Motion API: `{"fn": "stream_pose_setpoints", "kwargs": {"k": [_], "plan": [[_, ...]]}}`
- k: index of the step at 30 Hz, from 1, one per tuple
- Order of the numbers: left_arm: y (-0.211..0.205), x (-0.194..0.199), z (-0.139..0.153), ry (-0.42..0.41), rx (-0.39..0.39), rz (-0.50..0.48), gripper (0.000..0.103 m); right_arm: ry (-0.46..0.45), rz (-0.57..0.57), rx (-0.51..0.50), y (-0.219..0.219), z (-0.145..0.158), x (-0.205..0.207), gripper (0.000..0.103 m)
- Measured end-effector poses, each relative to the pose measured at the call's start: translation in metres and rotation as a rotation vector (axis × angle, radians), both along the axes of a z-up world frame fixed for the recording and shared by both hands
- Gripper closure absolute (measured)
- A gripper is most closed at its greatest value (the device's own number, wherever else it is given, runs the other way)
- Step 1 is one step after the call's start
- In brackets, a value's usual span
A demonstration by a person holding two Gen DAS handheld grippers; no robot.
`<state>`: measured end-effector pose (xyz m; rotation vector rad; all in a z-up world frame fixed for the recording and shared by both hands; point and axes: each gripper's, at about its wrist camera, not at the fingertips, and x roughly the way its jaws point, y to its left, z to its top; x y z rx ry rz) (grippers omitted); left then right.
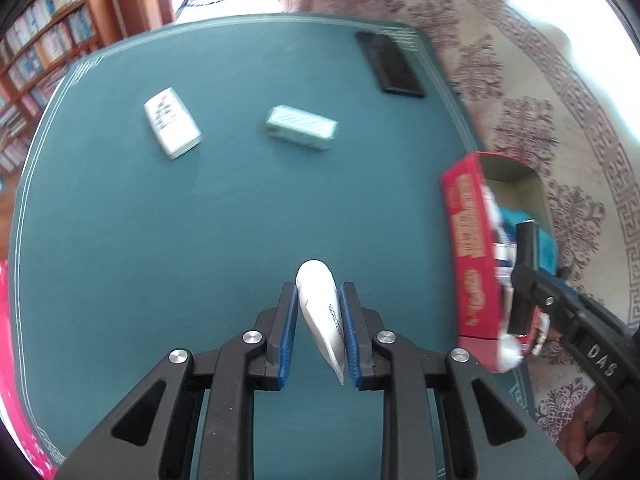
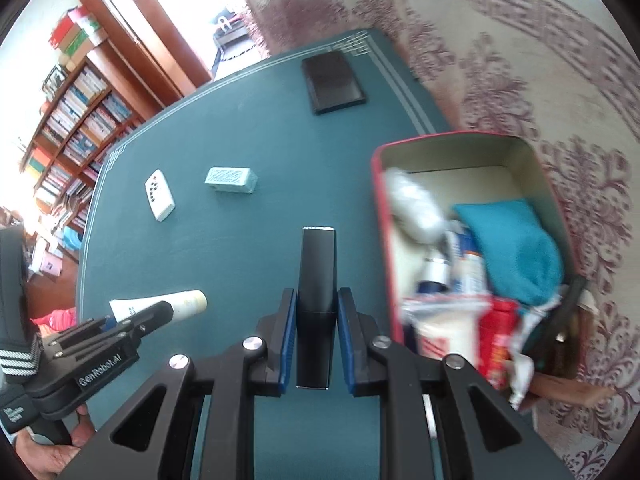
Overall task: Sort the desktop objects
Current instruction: 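Carry the white tube and black case into the red tin and release them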
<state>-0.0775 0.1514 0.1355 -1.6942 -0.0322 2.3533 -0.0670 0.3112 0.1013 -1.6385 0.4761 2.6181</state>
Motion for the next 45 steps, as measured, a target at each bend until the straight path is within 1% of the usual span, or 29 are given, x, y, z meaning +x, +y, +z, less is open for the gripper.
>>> {"fn": "stream_pose_setpoints", "kwargs": {"k": [3, 7, 16, 20, 23, 25, 28, 29, 30, 32, 41, 45], "plan": [[0.013, 0.013, 0.017, 0.021, 0.015, -0.041, 0.079, 0.017, -0.026, 0.005, 0.018, 0.006, 0.014, 0.081], [0.046, 0.016, 0.032, 0.045, 0.045, -0.095, 0.079, 0.037, -0.061, 0.015, 0.04, 0.014, 0.029, 0.081], [0.132, 0.008, 0.048, 0.088, 0.072, -0.199, 0.079, 0.059, -0.125, 0.023, 0.086, 0.023, 0.05, 0.081], [0.159, 0.008, 0.052, 0.101, 0.071, -0.234, 0.079, 0.065, -0.127, 0.025, 0.099, 0.024, 0.056, 0.081], [0.175, 0.005, 0.053, 0.11, 0.073, -0.24, 0.079, 0.068, -0.122, 0.029, 0.103, 0.025, 0.057, 0.081], [0.183, 0.001, 0.052, 0.112, 0.094, -0.234, 0.079, 0.069, -0.113, 0.033, 0.105, 0.024, 0.057, 0.081], [0.187, -0.007, 0.047, 0.067, 0.126, -0.199, 0.078, 0.07, -0.099, 0.043, 0.106, 0.023, 0.057, 0.081], [0.186, -0.01, 0.044, 0.05, 0.141, -0.187, 0.076, 0.07, -0.096, 0.043, 0.107, 0.023, 0.056, 0.081], [0.185, -0.012, 0.042, 0.037, 0.153, -0.176, 0.072, 0.069, -0.094, 0.043, 0.108, 0.022, 0.056, 0.081], [0.182, -0.017, 0.037, 0.015, 0.161, -0.15, 0.07, 0.066, -0.093, 0.04, 0.111, 0.02, 0.054, 0.081], [0.158, -0.02, 0.03, -0.005, 0.138, -0.085, 0.07, 0.06, -0.055, 0.03, 0.105, 0.016, 0.042, 0.081], [0.143, -0.02, 0.025, -0.018, 0.116, -0.055, 0.07, 0.053, -0.049, 0.006, 0.102, 0.013, 0.035, 0.08]]}}
